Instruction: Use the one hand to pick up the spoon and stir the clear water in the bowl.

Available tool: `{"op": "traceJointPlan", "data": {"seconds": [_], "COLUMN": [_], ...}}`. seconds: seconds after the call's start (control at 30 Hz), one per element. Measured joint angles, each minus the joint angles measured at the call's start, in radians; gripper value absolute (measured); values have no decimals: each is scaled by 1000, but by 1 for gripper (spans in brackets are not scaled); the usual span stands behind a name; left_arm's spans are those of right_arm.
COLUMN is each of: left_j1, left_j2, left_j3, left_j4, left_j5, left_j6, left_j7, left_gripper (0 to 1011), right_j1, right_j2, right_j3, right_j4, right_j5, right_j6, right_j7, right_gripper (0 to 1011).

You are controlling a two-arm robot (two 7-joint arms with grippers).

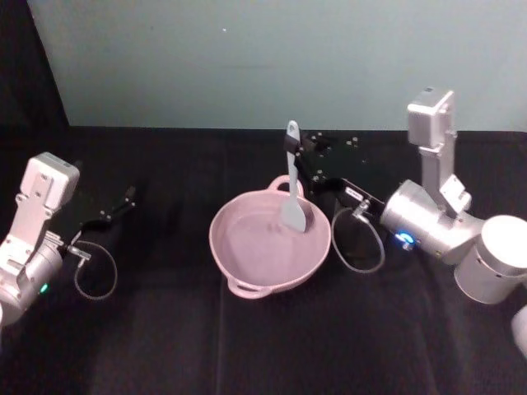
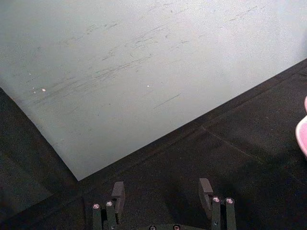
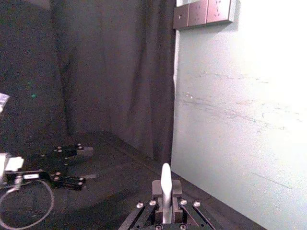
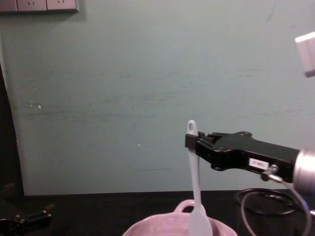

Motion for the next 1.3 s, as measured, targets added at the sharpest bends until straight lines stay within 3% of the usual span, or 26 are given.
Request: {"op": "traceJointPlan", "data": {"seconds": [0.2,0.37,0.7,1.0,1.3], "left_j1": [0,0,0,0,0], "left_j2": [0,0,0,0,0], "left_j3": [0,0,0,0,0], "left_j4": [0,0,0,0,0], "left_j5": [0,0,0,0,0], "left_j6": [0,0,0,0,0], "left_j7": [0,0,0,0,0], "left_gripper": [1011,1011,1011,1011,1011], "right_j1": [-61,-87,-62,-5,43], "right_j2": [35,41,-12,-96,-143], "right_j3": [18,10,-39,-51,-20], "right_j4": [-79,-109,-66,46,142], "right_j5": [41,72,90,41,-33], "right_j6": [18,26,9,-80,-133], "right_j7": [32,60,79,36,-38], "right_gripper": [114,114,114,114,114]}}
